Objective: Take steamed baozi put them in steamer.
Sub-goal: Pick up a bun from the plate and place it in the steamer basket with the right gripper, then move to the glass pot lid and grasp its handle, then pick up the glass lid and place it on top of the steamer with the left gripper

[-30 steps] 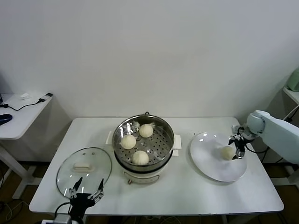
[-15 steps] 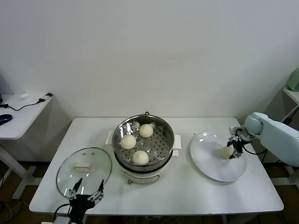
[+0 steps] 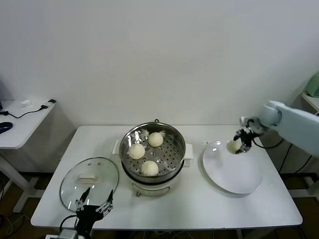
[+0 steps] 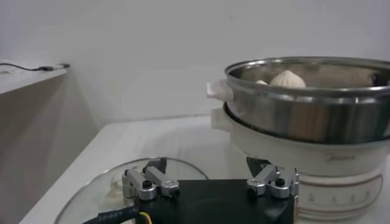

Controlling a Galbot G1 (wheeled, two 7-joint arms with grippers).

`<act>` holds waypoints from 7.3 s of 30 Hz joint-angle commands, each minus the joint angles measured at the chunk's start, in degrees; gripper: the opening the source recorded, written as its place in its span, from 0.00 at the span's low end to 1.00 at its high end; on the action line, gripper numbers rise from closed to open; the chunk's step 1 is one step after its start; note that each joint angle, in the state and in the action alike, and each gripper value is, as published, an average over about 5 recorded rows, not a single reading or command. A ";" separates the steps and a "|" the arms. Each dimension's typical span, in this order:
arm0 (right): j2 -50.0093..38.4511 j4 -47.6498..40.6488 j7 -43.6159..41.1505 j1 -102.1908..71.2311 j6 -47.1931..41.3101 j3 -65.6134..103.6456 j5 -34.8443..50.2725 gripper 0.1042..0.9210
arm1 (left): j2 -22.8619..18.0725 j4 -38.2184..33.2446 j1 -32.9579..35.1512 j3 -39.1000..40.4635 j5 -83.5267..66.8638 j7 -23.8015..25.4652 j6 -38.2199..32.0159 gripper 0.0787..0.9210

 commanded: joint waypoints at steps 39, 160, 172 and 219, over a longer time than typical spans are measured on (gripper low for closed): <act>27.93 11.00 18.19 7.13 -16.47 -16.48 29.76 0.66 | 0.11 0.53 -3.92 0.94 -2.19 0.37 0.83 0.88; 24.69 32.80 56.52 -119.03 20.23 115.74 0.00 0.88 | 8.30 39.58 -23.02 -1.40 79.57 -25.58 -9.79 0.88; 24.84 33.23 57.00 -118.67 20.07 115.57 -0.78 0.88 | 10.51 44.00 -25.07 -0.82 77.86 -26.19 -11.41 0.88; 25.20 35.44 60.34 -118.66 17.13 115.26 -5.38 0.88 | 19.64 -1.15 -16.25 -6.72 58.46 -0.41 5.54 0.07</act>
